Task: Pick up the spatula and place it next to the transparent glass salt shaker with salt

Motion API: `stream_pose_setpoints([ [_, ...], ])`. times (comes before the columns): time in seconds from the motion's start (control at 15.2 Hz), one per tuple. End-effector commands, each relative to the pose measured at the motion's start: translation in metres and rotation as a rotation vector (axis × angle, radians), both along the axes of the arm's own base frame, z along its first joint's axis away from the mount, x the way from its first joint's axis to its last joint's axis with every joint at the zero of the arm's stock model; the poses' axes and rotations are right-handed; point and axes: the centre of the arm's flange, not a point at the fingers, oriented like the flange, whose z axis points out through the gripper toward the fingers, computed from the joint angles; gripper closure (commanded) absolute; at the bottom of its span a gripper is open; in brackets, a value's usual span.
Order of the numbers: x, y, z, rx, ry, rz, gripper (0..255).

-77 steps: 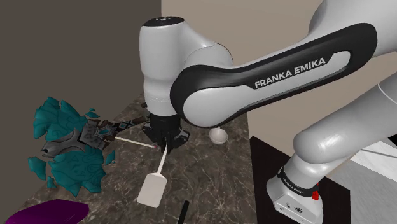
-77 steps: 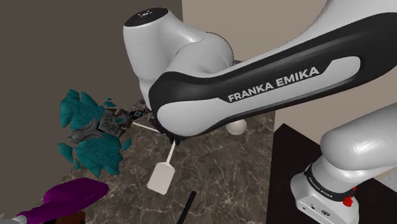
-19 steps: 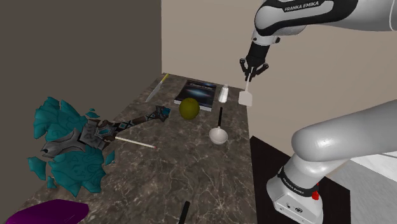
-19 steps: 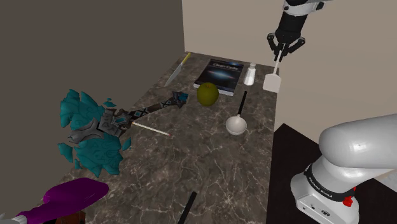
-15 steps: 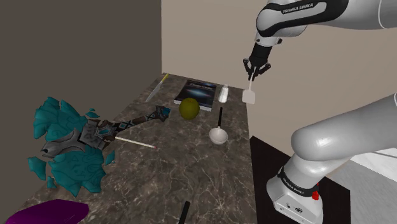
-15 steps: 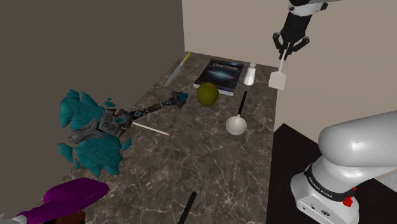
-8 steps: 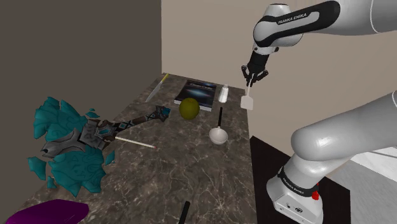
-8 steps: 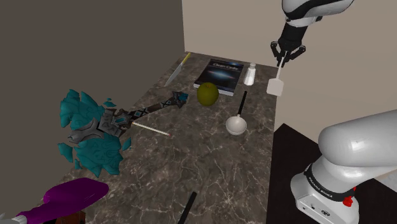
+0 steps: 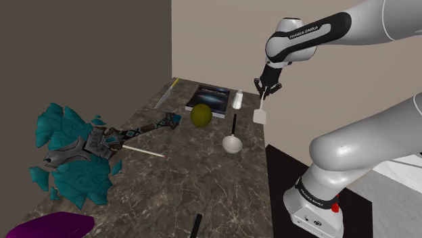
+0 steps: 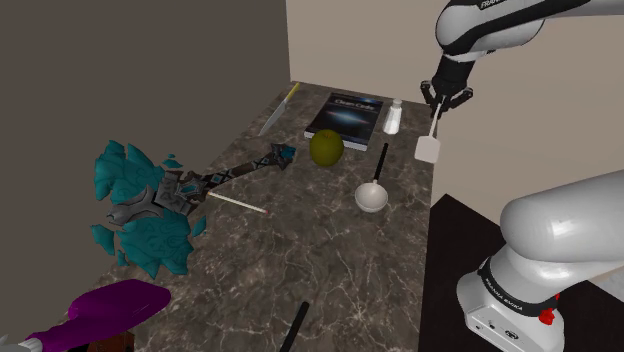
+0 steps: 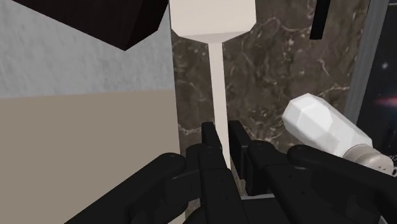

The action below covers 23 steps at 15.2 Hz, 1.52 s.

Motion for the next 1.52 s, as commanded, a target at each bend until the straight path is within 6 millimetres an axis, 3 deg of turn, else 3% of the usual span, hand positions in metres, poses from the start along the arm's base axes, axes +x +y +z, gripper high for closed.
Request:
stream_pose_setpoints([
  [0.0,0.000,0.000,-0.010,0.000,-0.001,0.000,255],
  [0.92,0.000,0.000,-0.084,0.000,-0.001,0.000,255],
  [1.39,0.000,0.000,-0.084,0.000,-0.001,0.000,255],
  [1.45,0.000,0.000,-0.084,0.000,-0.001,0.000,0],
])
